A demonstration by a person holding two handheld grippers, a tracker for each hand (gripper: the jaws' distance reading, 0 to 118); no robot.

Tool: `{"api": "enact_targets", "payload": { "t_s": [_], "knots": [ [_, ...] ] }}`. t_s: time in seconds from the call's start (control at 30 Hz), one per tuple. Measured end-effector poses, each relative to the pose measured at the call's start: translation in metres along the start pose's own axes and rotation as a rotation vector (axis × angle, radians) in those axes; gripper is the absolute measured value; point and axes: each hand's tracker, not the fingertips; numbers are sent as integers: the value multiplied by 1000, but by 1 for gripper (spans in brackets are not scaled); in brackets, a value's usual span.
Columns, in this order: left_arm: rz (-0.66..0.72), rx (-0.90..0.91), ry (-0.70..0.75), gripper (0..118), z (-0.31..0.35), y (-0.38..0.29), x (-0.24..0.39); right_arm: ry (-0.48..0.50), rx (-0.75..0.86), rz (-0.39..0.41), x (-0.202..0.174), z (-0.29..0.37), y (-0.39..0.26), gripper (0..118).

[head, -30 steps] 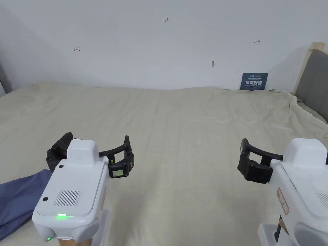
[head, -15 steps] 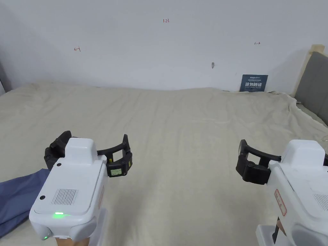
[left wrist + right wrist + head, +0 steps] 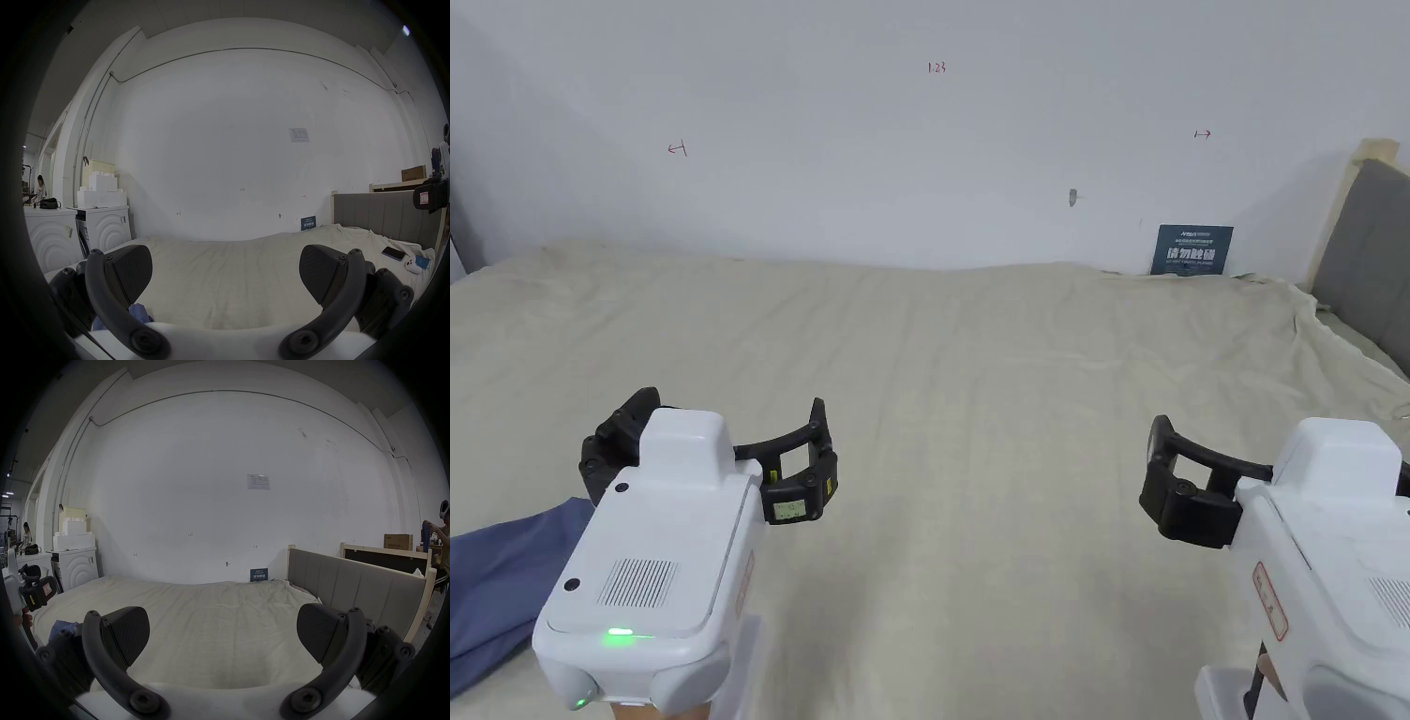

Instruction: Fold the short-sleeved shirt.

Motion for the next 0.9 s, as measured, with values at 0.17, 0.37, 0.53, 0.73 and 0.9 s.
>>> {"api": "enact_targets", "payload": {
  "t_s": [0.17,0.37,0.53,0.73,0.9],
  "knots": [
    [-6,-1,-3,118,0,0,1,-1,-2,-3,1,0,0,118],
    [-1,1,-2,118,1,1,1,-2,-4,-4,-2,3,2,118],
    [-3,4,0,118,2,1,1,-4,-8,-6,-1,2,0,118],
    [-7,7,3,118,4,1,1,-1,-12,-12,0,2,-1,118],
    [-8,8,2,118,4,1,0,-5,-27,-13,0,1,-1,118]
  ]
}}
